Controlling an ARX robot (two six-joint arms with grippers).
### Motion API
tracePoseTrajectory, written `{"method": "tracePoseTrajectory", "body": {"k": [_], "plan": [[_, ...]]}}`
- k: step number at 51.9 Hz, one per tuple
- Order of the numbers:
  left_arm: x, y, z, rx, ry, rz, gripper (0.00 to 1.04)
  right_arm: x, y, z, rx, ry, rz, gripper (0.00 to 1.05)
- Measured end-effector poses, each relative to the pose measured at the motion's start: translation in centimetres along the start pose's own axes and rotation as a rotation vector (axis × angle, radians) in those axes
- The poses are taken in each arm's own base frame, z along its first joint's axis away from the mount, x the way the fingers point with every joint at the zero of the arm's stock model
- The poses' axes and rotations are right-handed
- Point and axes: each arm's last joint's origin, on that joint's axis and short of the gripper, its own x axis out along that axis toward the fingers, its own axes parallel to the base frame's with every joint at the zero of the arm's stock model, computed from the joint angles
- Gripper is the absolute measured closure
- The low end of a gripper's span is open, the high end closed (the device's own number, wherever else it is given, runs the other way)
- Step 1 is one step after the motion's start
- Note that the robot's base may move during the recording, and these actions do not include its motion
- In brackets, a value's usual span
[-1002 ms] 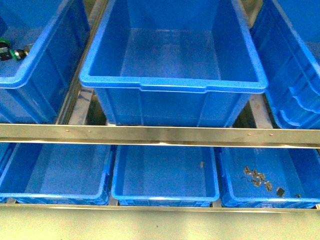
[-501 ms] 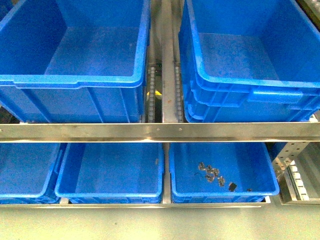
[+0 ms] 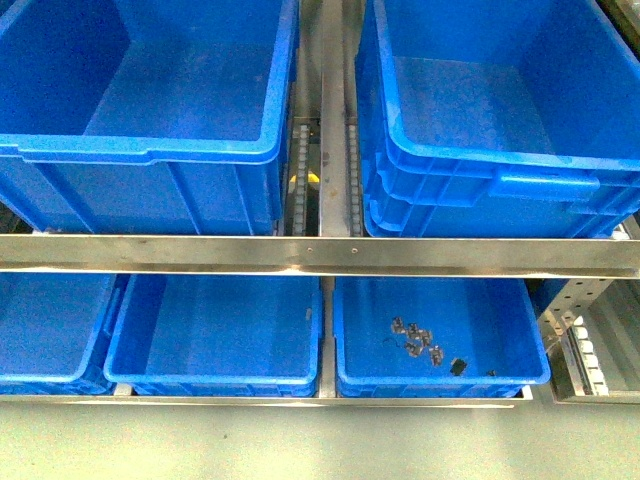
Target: Pick red and yellow buttons and place in box
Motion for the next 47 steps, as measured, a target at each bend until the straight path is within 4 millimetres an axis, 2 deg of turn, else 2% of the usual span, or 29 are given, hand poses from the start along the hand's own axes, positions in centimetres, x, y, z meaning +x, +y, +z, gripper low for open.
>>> {"method": "tracePoseTrajectory", "body": {"k": [23,35,47], "plan": [[0.0,0.0,0.0,0.000,0.000,0.000,0.08,10.3,-0.5,-1.0,0.111,0.043,-0.052,0.71],[0.0,0.0,0.0,0.000,0.000,0.000,0.08,14.5,-0.7,-2.6,0.106,0.068,-0.084,0.71],[0.0,0.0,0.0,0.000,0.000,0.000,0.08,17.2,-0.4,-4.5,0.090,0.095,-0.104,0.71]]}}
